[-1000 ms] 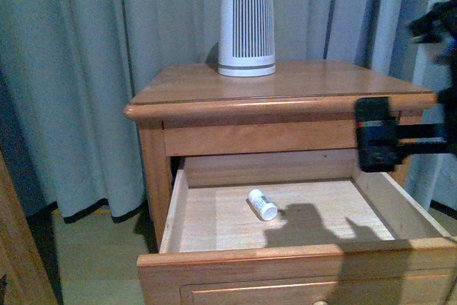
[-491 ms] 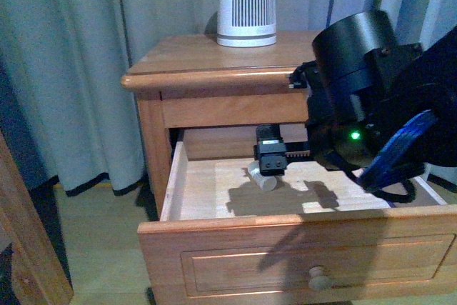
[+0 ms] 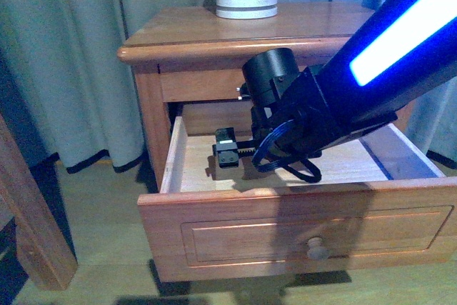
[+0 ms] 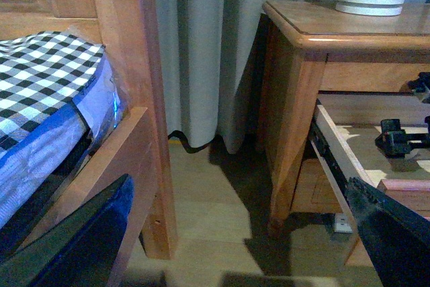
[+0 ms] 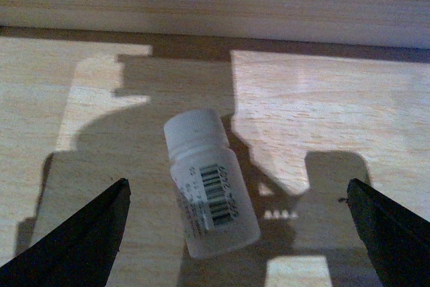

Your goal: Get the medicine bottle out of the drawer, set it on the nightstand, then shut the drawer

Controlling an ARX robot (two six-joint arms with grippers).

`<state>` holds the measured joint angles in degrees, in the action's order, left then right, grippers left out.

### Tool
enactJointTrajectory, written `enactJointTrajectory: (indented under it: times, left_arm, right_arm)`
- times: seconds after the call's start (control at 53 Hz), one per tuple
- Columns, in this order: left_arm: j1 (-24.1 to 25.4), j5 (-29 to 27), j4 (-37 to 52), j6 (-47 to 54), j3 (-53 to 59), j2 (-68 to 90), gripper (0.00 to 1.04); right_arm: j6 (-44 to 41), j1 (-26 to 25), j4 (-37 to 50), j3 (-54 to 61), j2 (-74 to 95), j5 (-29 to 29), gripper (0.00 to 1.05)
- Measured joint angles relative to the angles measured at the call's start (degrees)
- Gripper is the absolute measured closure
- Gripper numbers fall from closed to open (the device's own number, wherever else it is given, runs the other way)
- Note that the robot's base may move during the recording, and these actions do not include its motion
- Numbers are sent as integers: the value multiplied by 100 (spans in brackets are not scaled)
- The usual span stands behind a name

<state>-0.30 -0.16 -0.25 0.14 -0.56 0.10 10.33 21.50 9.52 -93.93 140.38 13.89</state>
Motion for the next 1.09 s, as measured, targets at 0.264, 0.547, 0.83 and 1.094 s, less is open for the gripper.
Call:
enactJointTrajectory:
  times: [0.264, 0.547, 0.83, 1.094]
  left_arm:
    - [0, 0, 0, 0, 0, 0, 7]
    - [0, 0, 0, 0, 0, 0, 7]
    - [0, 0, 0, 0, 0, 0, 7]
    - [0, 0, 0, 0, 0, 0, 7]
  right_arm:
    - [87, 103, -138, -232, 223, 92, 39]
    - [61, 87, -22, -190, 221, 90, 74]
    - [433, -11, -372, 367, -330, 92, 75]
    - [1759, 208, -1832, 1438, -2820, -76, 75]
